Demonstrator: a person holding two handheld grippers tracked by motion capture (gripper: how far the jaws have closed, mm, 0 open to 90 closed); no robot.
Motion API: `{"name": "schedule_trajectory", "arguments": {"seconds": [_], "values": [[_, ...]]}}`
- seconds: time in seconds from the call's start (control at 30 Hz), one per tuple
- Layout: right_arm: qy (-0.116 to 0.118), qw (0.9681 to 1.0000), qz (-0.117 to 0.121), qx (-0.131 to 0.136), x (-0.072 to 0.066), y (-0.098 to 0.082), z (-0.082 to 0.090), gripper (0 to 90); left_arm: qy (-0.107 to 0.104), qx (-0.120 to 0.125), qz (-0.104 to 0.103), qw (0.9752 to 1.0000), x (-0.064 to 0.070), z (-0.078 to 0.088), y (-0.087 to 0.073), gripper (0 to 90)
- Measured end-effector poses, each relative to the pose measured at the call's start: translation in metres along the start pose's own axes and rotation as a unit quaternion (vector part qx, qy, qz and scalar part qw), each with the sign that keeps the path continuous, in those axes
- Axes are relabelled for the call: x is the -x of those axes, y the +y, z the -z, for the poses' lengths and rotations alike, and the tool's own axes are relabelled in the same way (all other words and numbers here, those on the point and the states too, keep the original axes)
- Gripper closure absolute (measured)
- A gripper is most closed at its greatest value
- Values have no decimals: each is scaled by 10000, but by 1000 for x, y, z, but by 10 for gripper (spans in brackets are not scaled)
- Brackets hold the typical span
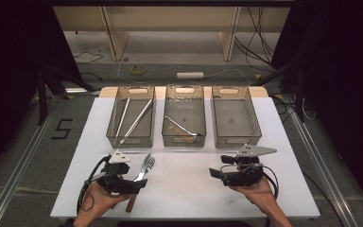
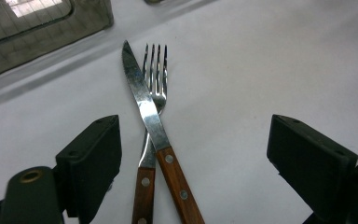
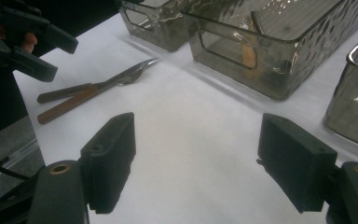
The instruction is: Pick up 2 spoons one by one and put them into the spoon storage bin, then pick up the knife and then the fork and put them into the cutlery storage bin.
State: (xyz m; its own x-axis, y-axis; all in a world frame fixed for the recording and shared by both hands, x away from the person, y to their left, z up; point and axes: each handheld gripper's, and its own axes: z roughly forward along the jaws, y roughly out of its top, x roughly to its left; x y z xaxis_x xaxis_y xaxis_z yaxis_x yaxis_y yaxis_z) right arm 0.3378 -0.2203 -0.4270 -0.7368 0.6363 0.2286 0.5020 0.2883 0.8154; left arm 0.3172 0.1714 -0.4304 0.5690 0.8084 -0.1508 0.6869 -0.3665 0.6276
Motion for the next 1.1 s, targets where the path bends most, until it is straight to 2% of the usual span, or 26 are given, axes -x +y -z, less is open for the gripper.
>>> {"name": "schedule_trajectory", "arguments": {"seconds": [0.27,0.4,0.77,1.1], "values": [[-32,10000,-40,71,-2,-3,5,275,-22,-194,-18,9998,-1,-1,-4,179],[-24,10000,-42,67,-3,-5,7,270,48,-297,-16,9995,1,-3,-6,184],[-9,10000,-35,13,-6,-9,9,271,65,-683,-110,9976,3,-6,-13,249],[0,10000,5,-26,-10,-10,9,273,68,-960,-204,9951,5,-7,-22,406]]}}
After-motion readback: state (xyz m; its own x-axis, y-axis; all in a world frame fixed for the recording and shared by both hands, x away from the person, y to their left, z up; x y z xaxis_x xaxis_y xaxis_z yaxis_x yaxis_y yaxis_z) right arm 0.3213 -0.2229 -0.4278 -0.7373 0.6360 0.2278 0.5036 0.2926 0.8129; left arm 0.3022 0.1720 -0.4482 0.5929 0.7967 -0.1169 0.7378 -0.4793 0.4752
